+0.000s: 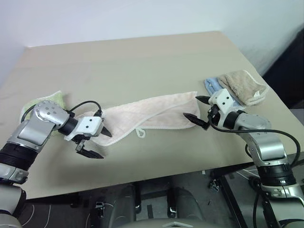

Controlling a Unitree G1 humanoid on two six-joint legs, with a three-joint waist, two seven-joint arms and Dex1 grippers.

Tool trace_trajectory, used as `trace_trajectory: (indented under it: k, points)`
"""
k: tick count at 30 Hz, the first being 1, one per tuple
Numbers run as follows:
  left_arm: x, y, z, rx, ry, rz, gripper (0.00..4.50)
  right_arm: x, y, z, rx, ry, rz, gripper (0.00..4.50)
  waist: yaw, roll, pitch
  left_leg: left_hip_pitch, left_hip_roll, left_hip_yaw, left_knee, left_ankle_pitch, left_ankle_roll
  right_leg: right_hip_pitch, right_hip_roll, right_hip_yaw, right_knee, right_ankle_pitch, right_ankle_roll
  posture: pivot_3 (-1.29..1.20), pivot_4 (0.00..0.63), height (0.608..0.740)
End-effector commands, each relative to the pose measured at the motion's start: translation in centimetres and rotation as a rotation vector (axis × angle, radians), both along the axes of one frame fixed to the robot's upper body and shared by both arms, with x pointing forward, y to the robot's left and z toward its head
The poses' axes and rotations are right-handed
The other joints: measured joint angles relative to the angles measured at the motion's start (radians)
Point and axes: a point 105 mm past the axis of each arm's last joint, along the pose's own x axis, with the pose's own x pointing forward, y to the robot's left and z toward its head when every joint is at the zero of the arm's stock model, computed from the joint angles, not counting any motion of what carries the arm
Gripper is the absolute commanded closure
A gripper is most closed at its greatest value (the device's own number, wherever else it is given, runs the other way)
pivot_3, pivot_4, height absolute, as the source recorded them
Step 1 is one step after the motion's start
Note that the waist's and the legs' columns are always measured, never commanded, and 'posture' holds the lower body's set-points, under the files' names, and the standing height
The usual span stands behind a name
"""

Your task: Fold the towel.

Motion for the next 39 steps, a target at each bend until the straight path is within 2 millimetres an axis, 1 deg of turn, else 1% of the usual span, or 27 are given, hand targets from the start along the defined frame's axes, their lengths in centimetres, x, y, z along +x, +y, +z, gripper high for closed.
trace_trajectory:
  k: [1,8,12,15,16,23,27,28,32,35,37,39]
  points:
    - [0.5,0.6,-0.4,0.052,-0.031,-0.023,0.04,-0.4,-0.1,1.9,0.005,-0.067,0.0,0.0,0.0,0.0,0.0,0.0,0.0,-0.001,0.001,0.0,0.0,0.0,0.0,0.0,0.0,0.001,0.0,0.0,0.15,0.74]
    - [1.5,1.2,-0.9,0.06,-0.045,0.005,0.04,-0.6,0.2,1.8,0.007,-0.062,0.001,0.0,0.001,0.0,0.0,0.0,0.003,-0.002,0.004,0.0,0.0,-0.001,0.0,0.0,0.0,0.002,-0.001,0.0,0.15,0.74]
    - [1.5,1.8,-1.4,0.057,-0.041,0.013,0.04,-0.6,0.3,1.9,0.008,-0.063,0.002,0.0,0.002,0.001,0.0,0.001,0.004,-0.002,0.005,0.0,0.0,0.0,0.0,0.0,0.001,0.002,-0.001,0.0,0.15,0.74]
    - [1.7,1.9,-1.6,0.042,-0.042,0.017,0.64,-0.7,0.3,1.9,0.009,-0.063,0.002,0.0,0.001,0.001,0.0,0.001,0.008,-0.001,0.009,0.0,0.0,0.0,0.003,0.0,0.001,0.004,-0.003,0.0,0.15,0.74]
    - [1.8,1.8,-1.5,0.035,-0.041,0.019,0.9,-0.7,0.3,1.9,0.009,-0.062,0.003,0.0,0.0,0.001,0.0,0.001,0.009,-0.001,0.01,0.0,0.0,0.001,0.004,0.0,0.001,0.004,-0.003,0.0,0.15,0.74]
    - [2.3,1.4,-1.5,0.017,-0.041,0.026,3.08,-0.7,0.2,1.8,0.007,-0.058,0.005,0.0,0.0,0.001,-0.001,0.001,0.013,0.0,0.011,-0.001,0.0,-0.001,0.005,0.0,0.001,0.006,-0.002,0.0,0.15,0.74]
    - [2.3,1.2,-1.5,0.009,-0.039,0.027,4.38,-0.7,0.2,1.8,0.006,-0.06,0.004,0.0,0.0,0.001,-0.001,0.001,0.013,0.001,0.011,-0.001,0.0,-0.001,0.005,0.001,0.0,0.008,-0.006,0.0,0.15,0.74]
    - [2.3,1.2,-1.5,0.005,-0.038,0.027,4.45,-0.7,0.1,1.8,0.005,-0.061,0.004,0.0,-0.001,0.001,-0.001,0.001,0.013,0.002,0.01,-0.001,0.0,-0.001,0.005,0.001,-0.001,0.008,-0.006,0.0,0.15,0.74]
    - [2.1,1.1,-1.0,-0.029,-0.042,0.042,4.45,-0.5,0.0,2.0,-0.021,-0.077,0.002,0.0,-0.001,0.001,-0.001,0.0,0.013,0.003,0.01,-0.001,0.001,-0.001,0.006,0.002,-0.001,0.008,-0.006,0.0,0.15,0.74]
    - [2.1,0.8,0.5,-0.105,-0.067,0.077,4.45,0.3,-0.6,2.2,-0.102,-0.128,-0.026,0.0,-0.002,0.001,-0.001,0.0,0.013,0.003,0.011,-0.001,0.001,-0.002,0.006,0.002,-0.001,0.008,-0.005,0.0,0.15,0.74]
    - [2.0,0.6,2.1,-0.188,-0.065,0.12,4.45,1.0,-1.1,2.3,-0.203,-0.173,-0.038,0.0,-0.002,0.001,0.0,0.0,0.013,0.003,0.011,-0.001,0.001,-0.002,0.005,0.002,-0.001,0.008,-0.005,0.0,0.15,0.74]
    - [1.6,0.6,3.1,-0.229,-0.056,0.142,4.45,1.7,-1.4,2.1,-0.28,-0.204,-0.041,0.0,-0.002,0.001,0.0,-0.001,0.013,0.003,0.011,-0.001,0.001,-0.003,0.006,0.002,-0.001,0.008,-0.005,0.0,0.15,0.74]
